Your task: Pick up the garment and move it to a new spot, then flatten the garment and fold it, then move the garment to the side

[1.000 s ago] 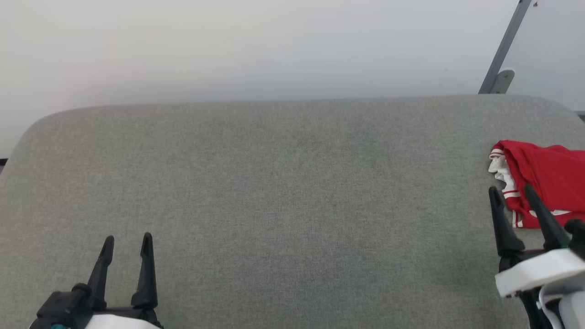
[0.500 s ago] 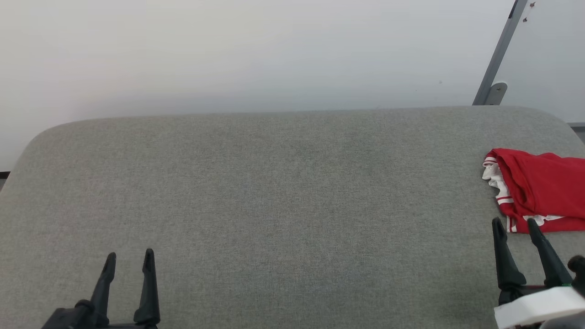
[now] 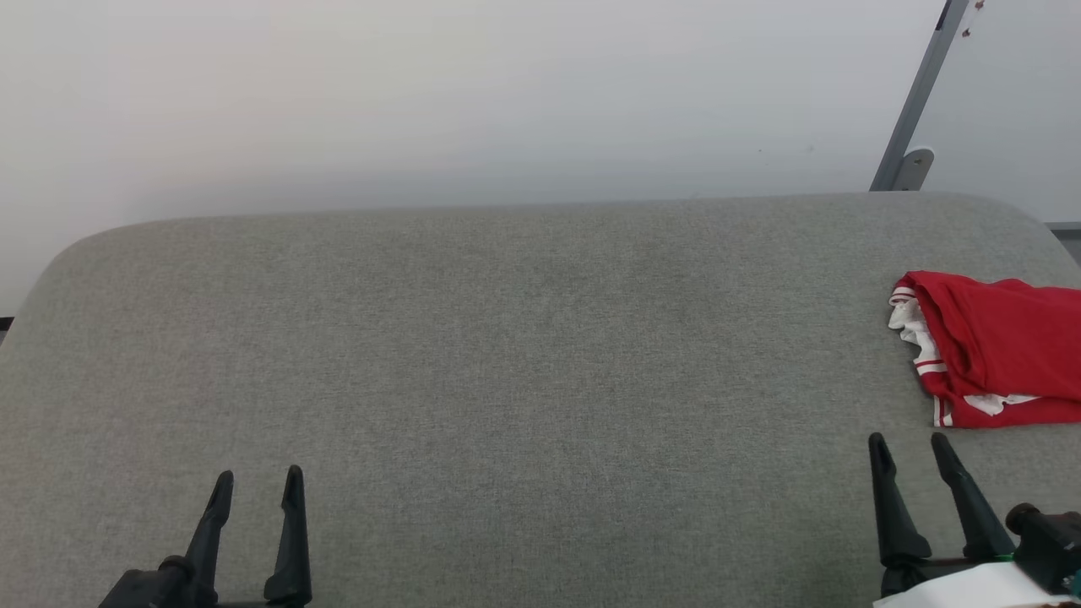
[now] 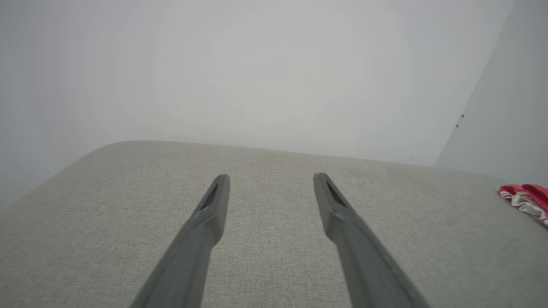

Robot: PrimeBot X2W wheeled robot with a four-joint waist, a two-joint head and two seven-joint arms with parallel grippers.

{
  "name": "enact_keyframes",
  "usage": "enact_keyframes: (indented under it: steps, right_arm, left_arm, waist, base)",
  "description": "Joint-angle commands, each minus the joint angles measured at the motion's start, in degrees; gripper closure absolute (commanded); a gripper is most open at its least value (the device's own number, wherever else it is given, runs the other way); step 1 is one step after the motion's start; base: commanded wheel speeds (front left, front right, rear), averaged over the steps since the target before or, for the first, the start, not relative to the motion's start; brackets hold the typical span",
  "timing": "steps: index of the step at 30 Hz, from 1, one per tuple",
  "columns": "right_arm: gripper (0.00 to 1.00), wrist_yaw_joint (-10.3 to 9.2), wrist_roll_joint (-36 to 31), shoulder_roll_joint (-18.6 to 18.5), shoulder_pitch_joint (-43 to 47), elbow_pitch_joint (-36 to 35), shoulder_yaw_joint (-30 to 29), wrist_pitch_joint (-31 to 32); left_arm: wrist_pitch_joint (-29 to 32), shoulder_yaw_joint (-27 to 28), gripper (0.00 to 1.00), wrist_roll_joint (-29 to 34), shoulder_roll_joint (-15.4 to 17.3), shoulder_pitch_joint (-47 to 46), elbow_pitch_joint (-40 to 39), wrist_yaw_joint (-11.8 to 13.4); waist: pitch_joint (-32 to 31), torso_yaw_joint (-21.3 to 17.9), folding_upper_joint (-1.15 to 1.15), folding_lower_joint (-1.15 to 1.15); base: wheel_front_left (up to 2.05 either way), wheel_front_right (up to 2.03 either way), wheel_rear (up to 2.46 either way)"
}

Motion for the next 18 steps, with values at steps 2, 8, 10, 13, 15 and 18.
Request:
enact_keyframes:
  steps: [2, 8, 10, 13, 15, 18]
  right_arm:
    - [0.0, -0.01, -0.54, 0.68, 0.65, -0.41, 0.58, -0.22]
    - [0.0, -0.01, -0.88, 1.54, 0.67, -0.47, 1.02, -0.22]
    - [0.0, -0.01, -0.98, 1.6, 0.68, -0.36, 1.2, -0.22]
    - [0.0, -0.01, -1.26, 1.58, 0.72, -0.24, 1.2, -0.23]
    - [0.0, -0.01, -1.25, 1.82, 0.66, -0.21, 1.12, -0.23]
    - [0.0, -0.01, -1.37, 1.81, 0.56, -0.28, 1.18, -0.23]
  left_arm:
    - [-0.25, -0.21, 0.0, 0.4, 0.06, -0.3, 0.2, -0.21]
    - [-0.25, -0.56, 0.0, 0.5, -0.08, -0.65, 0.44, -0.21]
    - [-0.25, -0.61, 0.0, 0.54, -0.1, -0.77, 0.46, -0.2]
    - [-0.25, -0.69, 0.0, 0.53, -0.12, -0.96, 0.43, -0.21]
    - [-0.25, -0.53, 0.0, 0.35, -0.14, -1.07, 0.32, -0.2]
    - [-0.25, -0.42, 0.0, 0.17, -0.13, -1.11, 0.16, -0.2]
  waist:
    - [0.16, 0.14, 0.0, 0.0]
    - [0.32, 0.4, 0.0, 0.0]
    - [0.37, 0.51, 0.0, 0.0]
    - [0.41, 0.77, 0.0, 0.0]
    - [0.45, 0.86, 0.0, 0.0]
    - [0.53, 0.98, 0.0, 0.0]
  base:
    - [0.0, 0.0, 0.0]
    - [0.0, 0.0, 0.0]
    - [0.0, 0.0, 0.0]
    - [0.0, 0.0, 0.0]
    - [0.0, 0.0, 0.0]
    - [0.0, 0.0, 0.0]
